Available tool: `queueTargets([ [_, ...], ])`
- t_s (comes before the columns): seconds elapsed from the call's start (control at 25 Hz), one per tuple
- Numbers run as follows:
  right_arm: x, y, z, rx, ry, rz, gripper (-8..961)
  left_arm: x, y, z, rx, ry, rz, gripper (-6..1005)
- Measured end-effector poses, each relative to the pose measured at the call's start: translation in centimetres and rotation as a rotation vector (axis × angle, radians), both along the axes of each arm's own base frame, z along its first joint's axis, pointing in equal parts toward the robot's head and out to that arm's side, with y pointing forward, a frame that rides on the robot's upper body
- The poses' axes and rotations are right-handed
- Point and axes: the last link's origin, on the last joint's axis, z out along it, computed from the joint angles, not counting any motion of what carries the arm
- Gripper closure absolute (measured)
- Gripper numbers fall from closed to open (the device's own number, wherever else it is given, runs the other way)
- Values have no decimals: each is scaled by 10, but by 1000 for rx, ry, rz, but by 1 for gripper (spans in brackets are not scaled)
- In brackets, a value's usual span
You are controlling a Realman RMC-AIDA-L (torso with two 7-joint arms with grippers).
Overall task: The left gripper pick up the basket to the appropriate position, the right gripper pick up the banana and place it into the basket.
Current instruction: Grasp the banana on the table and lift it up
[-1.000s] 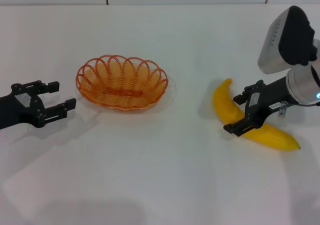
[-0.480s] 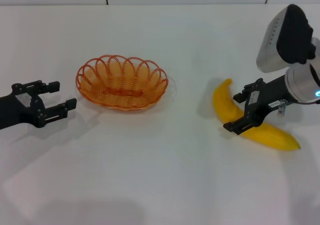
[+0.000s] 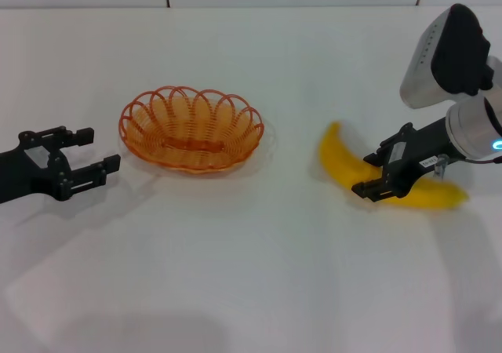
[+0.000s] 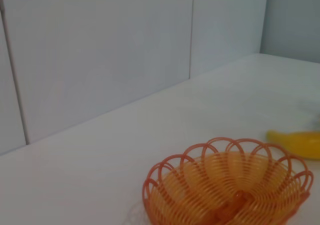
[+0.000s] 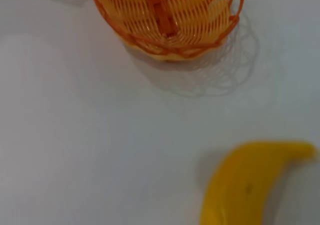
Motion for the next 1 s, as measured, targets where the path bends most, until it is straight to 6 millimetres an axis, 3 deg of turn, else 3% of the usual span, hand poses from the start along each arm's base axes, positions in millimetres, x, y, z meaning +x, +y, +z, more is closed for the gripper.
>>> queueTargets([
  [0.28, -5, 1, 3, 6, 7, 8, 419, -2, -1, -2, -7, -5, 7, 332],
  [0.48, -12, 2, 8, 26, 17, 29, 466, -2, -1, -2, -6, -4, 8, 332],
  [1.0, -58, 0, 15, 40, 167, 214, 465, -2, -1, -2, -7, -5, 10, 333],
])
